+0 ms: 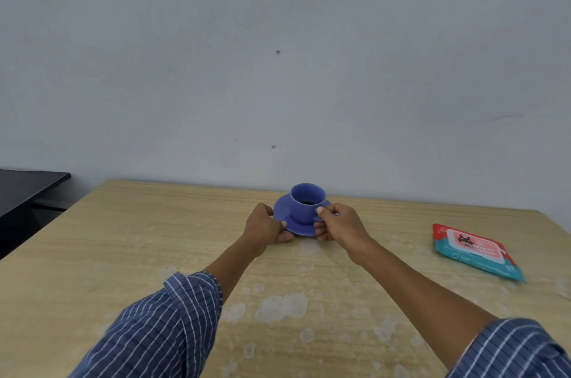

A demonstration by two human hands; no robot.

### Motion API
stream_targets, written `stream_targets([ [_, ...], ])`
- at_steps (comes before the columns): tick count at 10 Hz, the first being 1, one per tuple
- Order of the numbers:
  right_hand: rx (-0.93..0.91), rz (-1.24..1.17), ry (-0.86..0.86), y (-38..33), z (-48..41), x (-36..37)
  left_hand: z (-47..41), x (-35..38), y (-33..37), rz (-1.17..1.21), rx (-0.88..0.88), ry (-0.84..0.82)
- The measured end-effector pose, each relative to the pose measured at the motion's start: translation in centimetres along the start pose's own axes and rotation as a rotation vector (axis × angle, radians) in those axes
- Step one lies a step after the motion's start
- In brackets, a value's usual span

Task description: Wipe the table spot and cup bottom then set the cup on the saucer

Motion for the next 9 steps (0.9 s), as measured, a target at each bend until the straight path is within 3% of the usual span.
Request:
stream_targets([
  [5,0.014,0.145,-0.006,-1.0,2.2,-1.1,1.8,-0.7,2.1,-0.328,-0.009,-0.003],
  [7,-0.013,0.274,0.073,-3.5,4.4,-3.1,4.5,-0.1,5.1,-0.464,0.098,-0.038],
  [9,-0.089,0.444,0.118,-7.1,7.0,-4.3,7.5,0.3,8.9,-0.743,0.256,0.031],
])
Point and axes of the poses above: each hand's wrist, its own z-axis away from the middle knuckle, its own x-axis out of the palm, y = z × x, the point moved 8 cm from there along -z, towards the middle knuckle, and after that the axes turned 12 degrees about -y, right-handed, at the moved point
